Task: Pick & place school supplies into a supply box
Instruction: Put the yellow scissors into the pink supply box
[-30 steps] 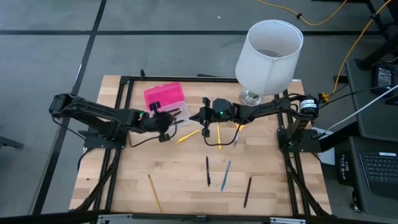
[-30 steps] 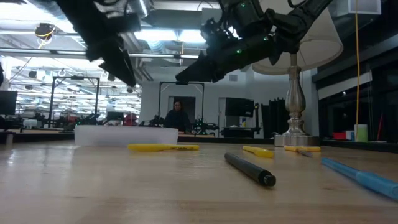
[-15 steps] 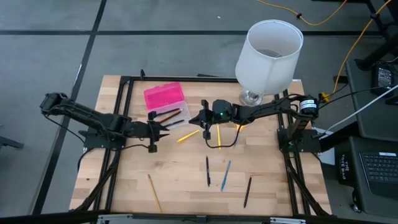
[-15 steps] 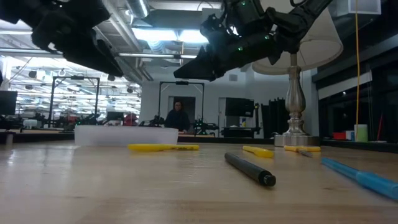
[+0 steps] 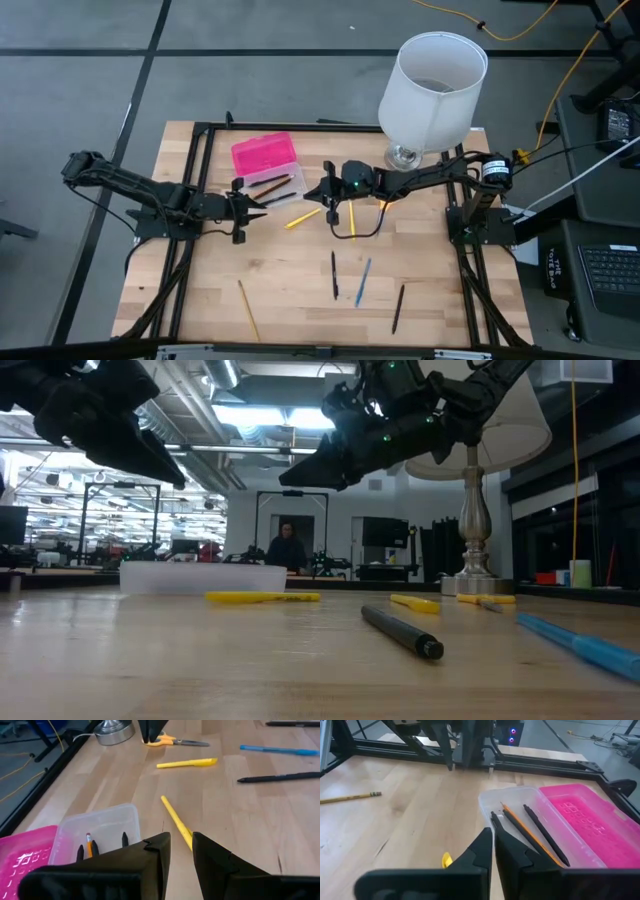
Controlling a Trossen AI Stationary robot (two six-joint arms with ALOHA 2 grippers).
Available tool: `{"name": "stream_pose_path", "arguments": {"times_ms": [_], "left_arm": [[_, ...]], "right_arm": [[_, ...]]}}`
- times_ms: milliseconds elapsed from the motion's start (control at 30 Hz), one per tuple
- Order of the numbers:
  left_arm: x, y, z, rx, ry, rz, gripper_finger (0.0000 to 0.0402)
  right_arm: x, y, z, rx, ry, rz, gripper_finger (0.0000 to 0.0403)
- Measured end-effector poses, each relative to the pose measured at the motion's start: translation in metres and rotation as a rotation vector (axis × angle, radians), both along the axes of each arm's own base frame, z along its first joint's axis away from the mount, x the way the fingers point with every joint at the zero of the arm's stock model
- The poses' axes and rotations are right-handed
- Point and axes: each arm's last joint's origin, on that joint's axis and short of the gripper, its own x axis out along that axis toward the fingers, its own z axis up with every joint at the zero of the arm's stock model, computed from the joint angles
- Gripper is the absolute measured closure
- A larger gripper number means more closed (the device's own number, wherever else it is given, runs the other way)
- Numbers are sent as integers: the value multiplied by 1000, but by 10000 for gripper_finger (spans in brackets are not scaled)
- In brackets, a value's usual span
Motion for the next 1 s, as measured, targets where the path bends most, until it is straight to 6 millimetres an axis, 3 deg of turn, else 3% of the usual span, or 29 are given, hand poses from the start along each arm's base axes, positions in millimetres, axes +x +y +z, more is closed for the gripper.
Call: {"name": "stream_pose_path", "arguments": {"times_ms": [1000], "left_arm": [[0,0,0,9,2,-2,327]], "right_arm": [[-2,0,-4,6,48,-1,377]]}}
